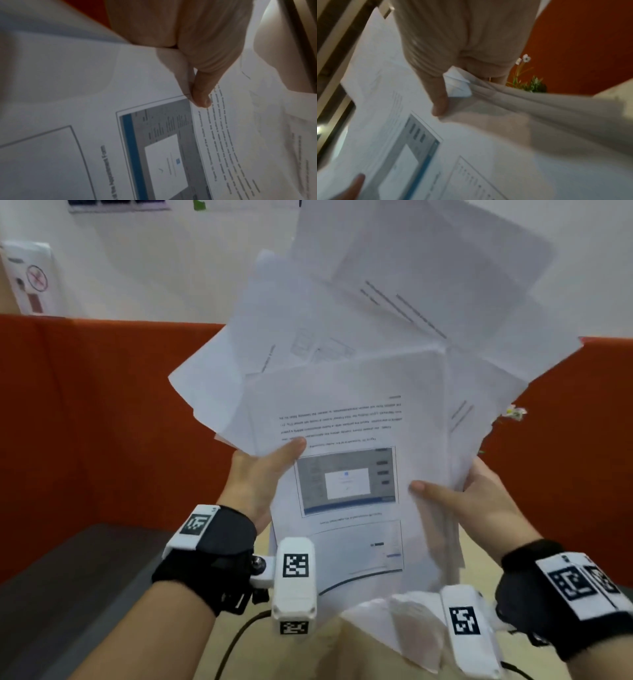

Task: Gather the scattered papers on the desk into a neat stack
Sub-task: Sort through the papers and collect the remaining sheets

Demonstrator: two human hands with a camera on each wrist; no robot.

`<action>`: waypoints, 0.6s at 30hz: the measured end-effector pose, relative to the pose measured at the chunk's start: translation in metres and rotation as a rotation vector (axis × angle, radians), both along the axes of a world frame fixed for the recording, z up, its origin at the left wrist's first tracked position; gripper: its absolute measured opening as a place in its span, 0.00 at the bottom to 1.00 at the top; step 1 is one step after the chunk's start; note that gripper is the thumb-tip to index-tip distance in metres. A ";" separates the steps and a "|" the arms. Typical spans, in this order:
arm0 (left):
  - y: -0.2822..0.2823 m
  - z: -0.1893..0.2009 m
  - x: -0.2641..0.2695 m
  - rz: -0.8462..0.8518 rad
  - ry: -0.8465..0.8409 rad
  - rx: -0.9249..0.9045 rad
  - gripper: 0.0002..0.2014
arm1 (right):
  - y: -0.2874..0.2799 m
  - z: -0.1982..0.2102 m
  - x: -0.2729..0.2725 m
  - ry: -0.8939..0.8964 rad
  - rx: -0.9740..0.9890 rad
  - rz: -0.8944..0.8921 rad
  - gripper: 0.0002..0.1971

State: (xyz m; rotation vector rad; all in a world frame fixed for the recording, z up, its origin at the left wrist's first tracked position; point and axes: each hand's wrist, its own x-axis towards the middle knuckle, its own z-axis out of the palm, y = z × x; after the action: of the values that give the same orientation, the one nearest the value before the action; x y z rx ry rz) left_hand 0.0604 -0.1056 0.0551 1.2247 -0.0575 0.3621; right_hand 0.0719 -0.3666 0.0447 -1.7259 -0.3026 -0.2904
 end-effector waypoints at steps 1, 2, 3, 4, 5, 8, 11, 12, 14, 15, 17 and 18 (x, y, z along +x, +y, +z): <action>-0.001 -0.002 0.001 -0.003 0.000 0.010 0.20 | 0.000 -0.002 0.001 0.020 0.025 0.014 0.23; -0.002 -0.005 0.001 -0.003 0.001 0.012 0.19 | 0.001 -0.005 0.003 0.032 0.045 0.025 0.21; -0.002 -0.007 0.002 -0.002 0.006 0.012 0.19 | 0.000 -0.008 0.004 0.035 0.074 0.047 0.20; -0.002 -0.010 0.003 -0.004 0.012 0.013 0.19 | 0.000 -0.011 0.002 0.029 0.115 0.084 0.20; -0.001 -0.012 0.004 -0.012 0.018 0.022 0.19 | -0.001 -0.011 0.002 0.034 0.183 0.123 0.23; 0.000 -0.013 0.004 -0.073 0.023 0.109 0.25 | -0.006 -0.007 0.004 0.027 0.332 0.124 0.28; -0.004 -0.004 0.003 -0.127 0.001 0.160 0.31 | -0.002 0.001 0.004 -0.012 0.266 0.083 0.06; -0.005 0.001 0.002 -0.117 -0.017 0.154 0.33 | -0.002 0.002 0.004 -0.052 0.240 0.054 0.05; -0.005 0.009 0.003 -0.064 -0.088 0.120 0.35 | -0.005 0.004 0.002 -0.108 0.270 0.030 0.07; -0.005 0.014 0.002 -0.059 -0.120 0.098 0.35 | -0.005 0.007 0.000 -0.118 0.292 0.017 0.12; -0.007 0.020 0.000 -0.066 -0.142 0.075 0.33 | -0.004 0.007 -0.003 -0.142 0.290 0.017 0.18; -0.007 0.023 -0.001 -0.047 -0.154 0.072 0.31 | -0.003 0.006 -0.004 -0.168 0.292 0.013 0.16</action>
State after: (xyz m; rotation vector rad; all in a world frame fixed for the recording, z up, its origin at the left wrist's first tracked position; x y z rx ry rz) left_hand 0.0595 -0.1127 0.0776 1.2630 -0.2332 0.4156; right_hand 0.0677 -0.3699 0.0504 -1.4139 -0.3749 -0.4488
